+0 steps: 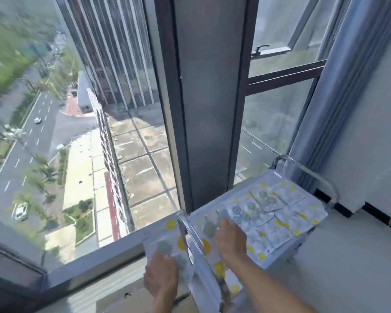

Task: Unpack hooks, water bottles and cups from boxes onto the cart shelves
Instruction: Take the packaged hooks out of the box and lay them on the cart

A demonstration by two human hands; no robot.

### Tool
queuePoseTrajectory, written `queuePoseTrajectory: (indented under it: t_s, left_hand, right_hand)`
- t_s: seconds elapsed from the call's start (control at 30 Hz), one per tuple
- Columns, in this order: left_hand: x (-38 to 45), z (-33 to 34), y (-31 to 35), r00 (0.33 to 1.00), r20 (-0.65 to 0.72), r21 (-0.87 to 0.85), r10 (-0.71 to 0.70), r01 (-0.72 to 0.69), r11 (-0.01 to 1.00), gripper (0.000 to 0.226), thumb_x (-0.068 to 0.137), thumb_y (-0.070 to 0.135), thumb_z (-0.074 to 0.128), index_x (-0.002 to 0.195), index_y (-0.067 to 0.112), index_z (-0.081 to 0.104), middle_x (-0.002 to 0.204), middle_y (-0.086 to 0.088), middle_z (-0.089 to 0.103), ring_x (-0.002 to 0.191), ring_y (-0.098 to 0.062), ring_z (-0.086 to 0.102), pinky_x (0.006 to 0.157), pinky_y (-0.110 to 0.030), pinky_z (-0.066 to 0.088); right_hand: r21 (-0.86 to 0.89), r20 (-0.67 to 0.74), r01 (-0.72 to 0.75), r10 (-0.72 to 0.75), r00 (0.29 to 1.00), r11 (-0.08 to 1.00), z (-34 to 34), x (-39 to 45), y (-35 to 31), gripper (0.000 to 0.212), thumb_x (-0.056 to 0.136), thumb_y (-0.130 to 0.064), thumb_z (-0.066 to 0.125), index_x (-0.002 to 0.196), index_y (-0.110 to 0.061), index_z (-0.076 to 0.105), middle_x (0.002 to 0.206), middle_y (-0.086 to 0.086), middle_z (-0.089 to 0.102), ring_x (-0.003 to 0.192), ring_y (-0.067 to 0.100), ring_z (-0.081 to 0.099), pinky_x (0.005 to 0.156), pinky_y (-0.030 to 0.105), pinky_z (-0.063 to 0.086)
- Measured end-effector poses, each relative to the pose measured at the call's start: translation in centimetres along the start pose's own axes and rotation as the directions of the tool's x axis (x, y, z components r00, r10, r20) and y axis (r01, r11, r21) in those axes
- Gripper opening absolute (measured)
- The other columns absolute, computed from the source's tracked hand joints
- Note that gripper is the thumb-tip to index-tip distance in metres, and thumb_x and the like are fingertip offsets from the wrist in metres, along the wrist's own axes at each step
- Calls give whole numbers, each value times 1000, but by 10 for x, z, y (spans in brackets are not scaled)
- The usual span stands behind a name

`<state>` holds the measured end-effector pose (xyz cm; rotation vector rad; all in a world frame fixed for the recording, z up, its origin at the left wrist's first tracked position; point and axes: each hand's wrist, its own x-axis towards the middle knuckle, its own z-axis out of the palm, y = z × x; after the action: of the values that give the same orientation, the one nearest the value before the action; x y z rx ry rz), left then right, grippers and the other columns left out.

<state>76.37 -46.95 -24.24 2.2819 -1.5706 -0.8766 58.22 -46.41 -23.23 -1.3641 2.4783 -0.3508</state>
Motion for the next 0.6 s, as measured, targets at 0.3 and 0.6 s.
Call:
queuePoseTrajectory:
  t_s: [0.3, 0.6]
  left_hand:
    - [36, 130, 177, 946, -3, 113, 324, -322, 940, 21, 92, 24, 45, 72, 17, 43, 82, -1, 59, 80, -26, 57, 74, -37, 45]
    - [128, 294, 151, 983, 162, 261, -90, 46, 964, 23, 97, 30, 47, 101, 10, 58, 111, -13, 65, 107, -30, 63, 81, -32, 46]
  right_hand:
    - [-30, 11, -148, 148, 989, 989, -24, 152, 129, 26, 91, -10, 44, 111, -10, 60, 116, 9, 61, 110, 29, 58, 81, 35, 47]
    - [-238, 286, 130, -58, 956, 963, 93, 292, 182, 27, 94, -8, 43, 116, -11, 59, 119, 8, 60, 112, 27, 59, 86, 35, 50]
